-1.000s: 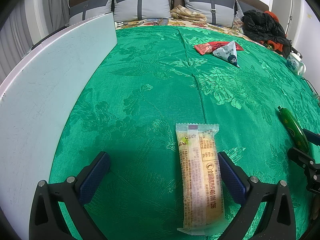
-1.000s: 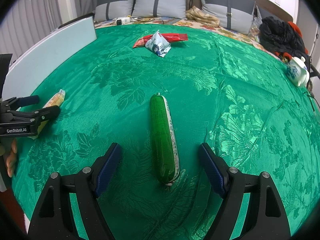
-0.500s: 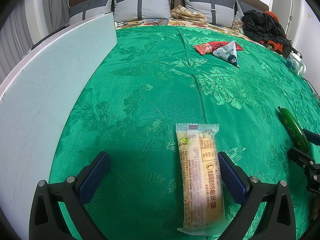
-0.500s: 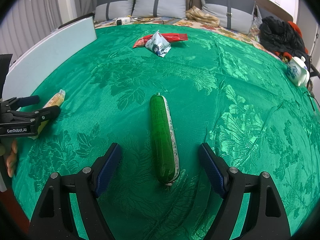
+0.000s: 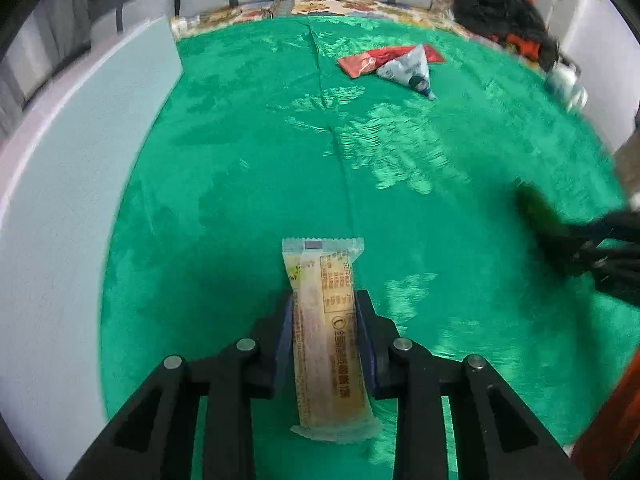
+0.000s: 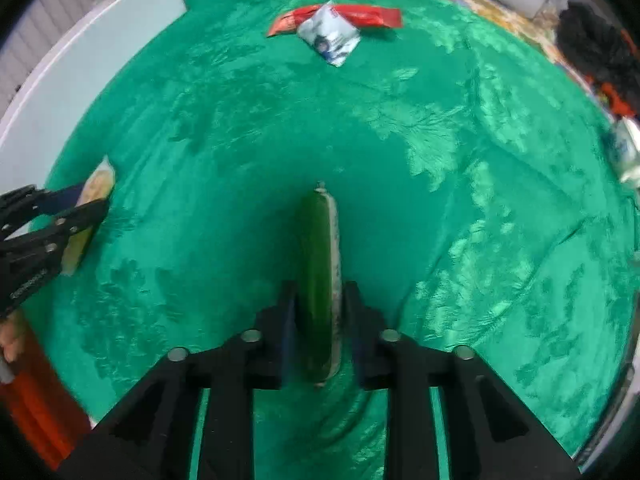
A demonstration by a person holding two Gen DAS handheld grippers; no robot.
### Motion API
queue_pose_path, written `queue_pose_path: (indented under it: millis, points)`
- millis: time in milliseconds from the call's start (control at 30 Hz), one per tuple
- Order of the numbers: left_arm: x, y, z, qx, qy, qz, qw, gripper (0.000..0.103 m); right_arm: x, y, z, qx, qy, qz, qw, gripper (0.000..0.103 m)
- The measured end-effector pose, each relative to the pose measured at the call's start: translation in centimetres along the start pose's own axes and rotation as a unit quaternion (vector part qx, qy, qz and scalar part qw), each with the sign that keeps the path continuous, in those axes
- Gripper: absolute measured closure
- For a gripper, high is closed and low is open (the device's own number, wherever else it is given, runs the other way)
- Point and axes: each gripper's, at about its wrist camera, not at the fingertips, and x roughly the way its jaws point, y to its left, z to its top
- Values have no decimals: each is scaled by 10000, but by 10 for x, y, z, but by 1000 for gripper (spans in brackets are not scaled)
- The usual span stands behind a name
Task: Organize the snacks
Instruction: 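Carry the cheese stick and cucumber snack into the white box and release both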
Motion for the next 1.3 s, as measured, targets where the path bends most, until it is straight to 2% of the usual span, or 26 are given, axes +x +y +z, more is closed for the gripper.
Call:
queue_pose_path:
  millis: [100,167,233,300,433,500,600,700,733,800,833,867,900,933,967,1033,1100,1167,1267,1300]
  points:
    - [-20,11,-22,-638,-171,-668,9956,74,-13,-18,-29,851,-360,852,9921,80]
    - [-31,15,-45,-1169,-252,-1203,9855,74,-15,-29,-55,1299,-522,1293,9817,80]
    - [-39,16,-62,-1513,-343,-1579,9752,74,-10,-37,-81,1776,-581,1670,9681,80]
    - [-53,16,-69,-1621,-453,-1783,9695,74,-12,-35,-96,2016,-707,1938,9575,80]
    - [-100,34,-58,-1533,-943,-1813,9668,74,-37,-12,-71,1895,-926,2378,9481,80]
    - [-133,63,-47,-1504,-1297,-1576,9673,74,-53,8,-47,1656,-1065,2587,9457,80]
    - [-170,120,-36,-1612,-1574,-1053,9686,74,-90,68,0,976,-1257,3021,9399,80]
    - [-189,187,-39,-1809,-1650,-128,9695,74,-121,149,43,163,-1321,3424,9301,80]
    - [-191,206,-42,-1891,-1645,120,9680,74,-128,185,57,-128,-1301,3591,9241,79]
    - [-189,242,-49,-2082,-1558,716,9629,71,-131,231,69,-424,-1257,3768,9168,79]
    - [-184,259,-54,-2232,-1457,984,9588,54,-129,258,77,-568,-1232,3859,9125,74]
    - [-178,277,-61,-2428,-1295,1147,9545,39,-125,278,83,-677,-1186,3886,9112,52]
    - [-172,294,-71,-2686,-1122,1279,9481,19,-116,299,90,-763,-1047,3872,9129,39]
    - [-169,304,-80,-2863,-1089,1361,9422,18,-110,309,92,-759,-1010,3825,9153,34]
    - [-171,308,-93,-3050,-1099,1371,9360,18,-106,310,89,-741,-1082,3742,9180,35]
    - [-186,299,-113,-3048,-1451,1201,9336,17,-100,296,78,-741,-1239,3520,9248,35]
    - [-197,273,-123,-2896,-1554,1119,9378,15,-83,256,58,-796,-1481,2811,9448,34]
    - [-211,241,-128,-2595,-1733,743,9472,15,-55,198,33,-758,-1685,1751,9671,34]
    - [-213,174,-117,-1933,-2002,248,9602,1,-23,90,-24,-275,-1690,260,9849,34]
    - [-213,159,-113,-1783,-2043,103,9625,0,-21,60,-39,-63,-1655,17,9862,34]
